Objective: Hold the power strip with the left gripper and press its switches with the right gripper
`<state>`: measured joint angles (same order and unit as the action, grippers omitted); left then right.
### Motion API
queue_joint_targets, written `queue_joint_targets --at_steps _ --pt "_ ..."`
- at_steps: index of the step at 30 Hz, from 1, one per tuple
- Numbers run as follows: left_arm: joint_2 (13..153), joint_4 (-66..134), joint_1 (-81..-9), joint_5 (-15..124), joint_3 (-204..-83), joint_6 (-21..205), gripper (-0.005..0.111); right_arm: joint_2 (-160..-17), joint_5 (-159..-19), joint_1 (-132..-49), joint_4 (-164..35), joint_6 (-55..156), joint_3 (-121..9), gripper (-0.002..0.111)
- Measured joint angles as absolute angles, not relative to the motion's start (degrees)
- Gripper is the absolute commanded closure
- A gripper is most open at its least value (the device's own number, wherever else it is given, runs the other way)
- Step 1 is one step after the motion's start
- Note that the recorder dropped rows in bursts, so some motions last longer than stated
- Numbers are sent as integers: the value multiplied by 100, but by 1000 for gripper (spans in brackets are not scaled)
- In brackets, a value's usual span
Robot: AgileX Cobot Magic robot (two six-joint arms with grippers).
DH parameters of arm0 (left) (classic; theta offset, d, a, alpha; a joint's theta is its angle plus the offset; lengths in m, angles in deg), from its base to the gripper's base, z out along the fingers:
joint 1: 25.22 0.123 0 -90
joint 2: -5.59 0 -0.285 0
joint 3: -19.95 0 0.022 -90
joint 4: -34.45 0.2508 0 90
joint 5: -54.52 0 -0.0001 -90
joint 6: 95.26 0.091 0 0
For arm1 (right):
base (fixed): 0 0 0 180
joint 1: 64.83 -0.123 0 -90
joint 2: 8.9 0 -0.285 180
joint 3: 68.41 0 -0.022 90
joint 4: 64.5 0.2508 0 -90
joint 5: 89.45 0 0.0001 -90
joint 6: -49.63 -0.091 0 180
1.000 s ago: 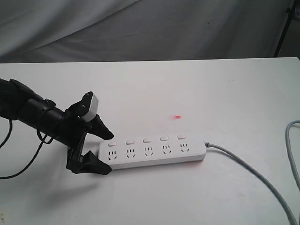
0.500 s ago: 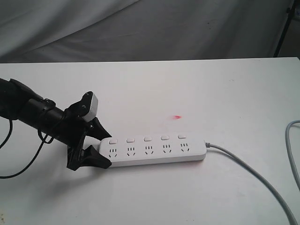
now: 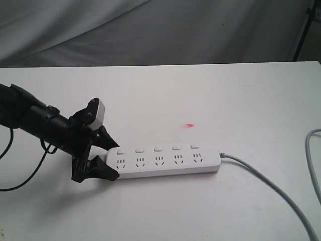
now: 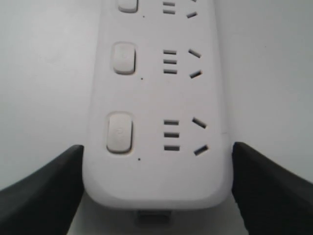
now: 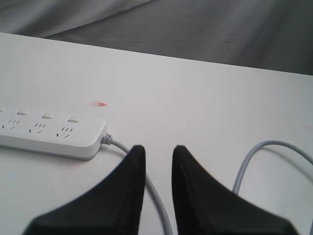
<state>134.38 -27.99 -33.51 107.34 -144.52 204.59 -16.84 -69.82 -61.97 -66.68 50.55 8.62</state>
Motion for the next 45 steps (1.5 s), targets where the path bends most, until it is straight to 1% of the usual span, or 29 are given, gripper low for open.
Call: queue_joint_targets --at_steps 39,42,45 --pt "13438 -2799 -3351 10734 -14452 20459 107 -1684 -6993 -6197 -6668 5055 862 89" --pt "13438 -2799 -3351 10734 -14452 20459 107 -1684 -7449 -6197 -6668 5055 862 89" --pt "13438 -2799 -3351 10734 -14452 20459 107 -1684 -8380 -6197 -6668 5055 862 89"
